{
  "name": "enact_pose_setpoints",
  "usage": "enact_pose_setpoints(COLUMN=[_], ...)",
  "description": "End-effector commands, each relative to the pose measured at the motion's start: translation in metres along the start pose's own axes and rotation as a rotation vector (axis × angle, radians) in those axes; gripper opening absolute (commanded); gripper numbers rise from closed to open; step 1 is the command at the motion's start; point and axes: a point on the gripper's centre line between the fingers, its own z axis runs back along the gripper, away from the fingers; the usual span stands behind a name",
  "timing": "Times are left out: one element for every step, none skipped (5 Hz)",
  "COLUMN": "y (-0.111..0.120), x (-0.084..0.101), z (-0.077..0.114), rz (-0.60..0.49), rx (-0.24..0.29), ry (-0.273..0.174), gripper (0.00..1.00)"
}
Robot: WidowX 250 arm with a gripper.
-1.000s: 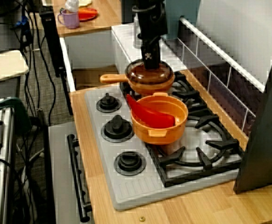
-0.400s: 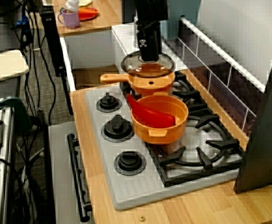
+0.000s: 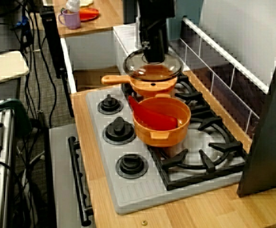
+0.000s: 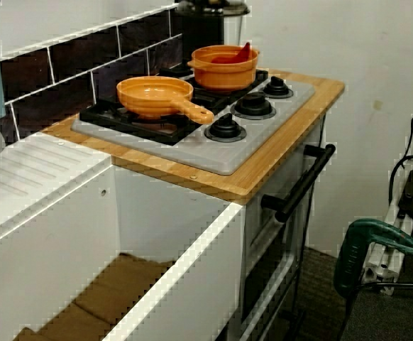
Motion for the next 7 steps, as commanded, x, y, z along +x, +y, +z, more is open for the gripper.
enact_pose_setpoints(y=[-0.021,-0.028,-0.031,-0.03,-0.03,-0.031,-0.031], x=[0.02,0.022,0.017,0.006,-0.004,-0.011,-0.011], z=[0.004,-0.005,-0.015,-0.027,-0.036,-0.04,-0.047], rz=[-0.024,-0.027,-0.041,-0.051,-0.063,-0.069,-0.065], rx=[-0.014,-0.004,-0.01,-0.029,-0.039,-0.031,-0.019], ry=[-0.008,0.008,0.03,0.053,0.065,0.066,0.091], gripper=[0.0,0.0,0.0,0.0,0.0,0.0,0.31])
